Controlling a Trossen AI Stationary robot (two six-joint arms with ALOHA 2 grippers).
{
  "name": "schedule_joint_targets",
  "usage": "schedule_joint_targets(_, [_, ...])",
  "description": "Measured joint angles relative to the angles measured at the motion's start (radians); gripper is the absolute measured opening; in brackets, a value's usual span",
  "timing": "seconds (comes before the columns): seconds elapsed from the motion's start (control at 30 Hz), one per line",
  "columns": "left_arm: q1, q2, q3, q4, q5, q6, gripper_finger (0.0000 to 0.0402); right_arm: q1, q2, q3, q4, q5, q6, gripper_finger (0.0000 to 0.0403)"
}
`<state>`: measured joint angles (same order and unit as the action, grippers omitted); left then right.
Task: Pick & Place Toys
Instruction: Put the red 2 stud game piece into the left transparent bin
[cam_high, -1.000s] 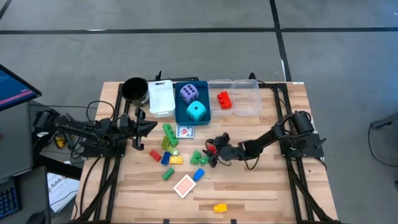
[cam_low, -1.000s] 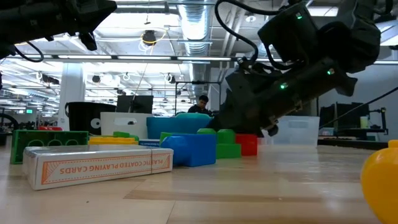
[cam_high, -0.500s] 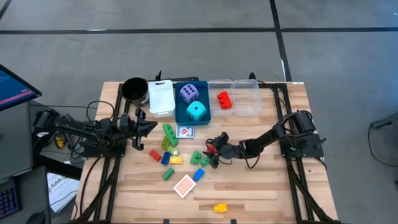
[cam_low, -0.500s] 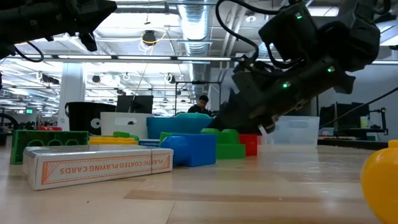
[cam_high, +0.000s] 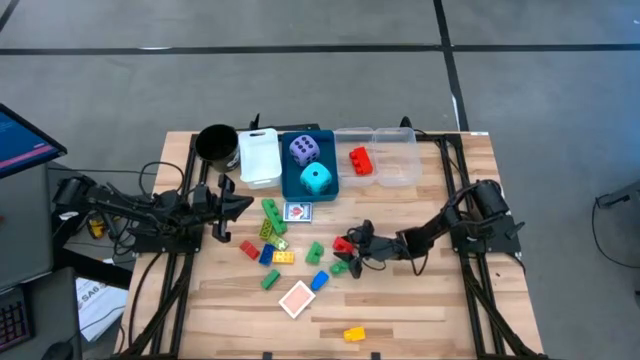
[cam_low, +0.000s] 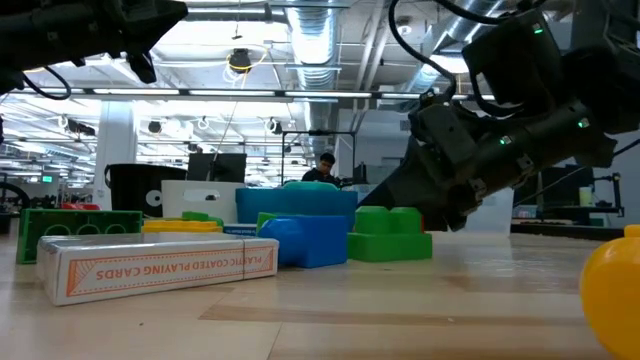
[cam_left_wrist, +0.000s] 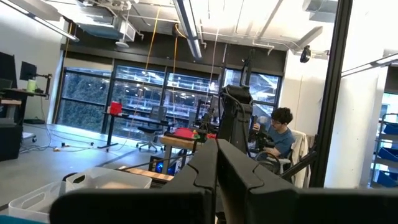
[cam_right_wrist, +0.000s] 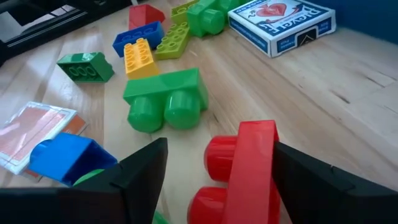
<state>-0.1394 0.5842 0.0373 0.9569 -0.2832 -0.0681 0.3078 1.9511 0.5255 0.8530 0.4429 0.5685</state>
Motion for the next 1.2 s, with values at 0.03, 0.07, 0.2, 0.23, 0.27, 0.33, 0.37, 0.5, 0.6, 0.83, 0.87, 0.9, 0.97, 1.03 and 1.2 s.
schedule_joint_targets(0.03, [0.000,0.000,0.000,0.000,0.000,0.000,0.0003,0.001,0.000,0.000,-0.004,0.005,0.000,0.0271])
schedule_joint_targets(0.07, [0.000,0.000,0.000,0.000,0.000,0.000,0.0003,0.000,0.000,0.000,-0.004,0.012,0.000,0.0271])
schedule_joint_targets(0.2, [0.000,0.000,0.000,0.000,0.000,0.000,0.0003,-0.001,0.000,0.000,-0.004,0.022,0.000,0.0271])
schedule_joint_targets(0.23, [0.000,0.000,0.000,0.000,0.000,0.000,0.0003,-0.001,0.000,0.000,-0.005,0.022,0.000,0.0271])
schedule_joint_targets(0.27, [0.000,0.000,0.000,0.000,0.000,0.000,0.0003,-0.001,0.000,0.000,-0.005,0.022,0.001,0.0271])
schedule_joint_targets(0.33, [0.000,0.000,0.000,0.000,0.000,0.000,0.0003,-0.001,0.000,0.000,-0.005,0.023,0.001,0.0271])
schedule_joint_targets(0.37, [0.000,0.000,0.000,0.000,0.000,0.000,0.0003,-0.001,0.000,0.000,-0.005,0.023,0.000,0.0271])
schedule_joint_targets(0.5, [0.000,0.000,0.000,0.000,0.000,0.000,0.0003,-0.006,0.000,0.000,-0.004,0.023,-0.023,0.0271])
schedule_joint_targets(0.6, [0.000,0.000,0.000,0.000,0.000,0.000,0.0003,-0.022,0.000,0.000,-0.004,0.008,-0.021,0.0271])
schedule_joint_targets(0.83, [0.000,0.000,0.000,0.000,0.000,0.000,0.0003,-0.092,0.000,0.000,0.010,-0.138,-0.065,0.0271])
schedule_joint_targets(0.87, [0.000,0.000,0.000,0.000,0.000,0.000,0.0003,-0.100,0.000,0.000,0.012,-0.144,-0.075,0.0271])
schedule_joint_targets(0.9, [0.000,0.000,0.000,0.000,0.000,0.000,0.0003,-0.110,0.000,0.001,0.011,-0.147,-0.090,0.0271])
schedule_joint_targets(0.97, [0.000,0.000,0.000,0.001,0.000,0.000,0.0003,-0.130,0.008,-0.007,-0.023,-0.151,-0.155,0.0271])
schedule_joint_targets(1.03, [0.000,0.000,0.000,0.000,-0.001,-0.001,0.0003,-0.147,0.003,-0.009,-0.037,-0.182,-0.163,0.0271])
schedule_joint_targets(1.2, [0.000,0.000,0.000,-0.006,0.000,-0.001,0.0003,-0.189,0.001,-0.032,0.013,-0.294,-0.146,0.0271])
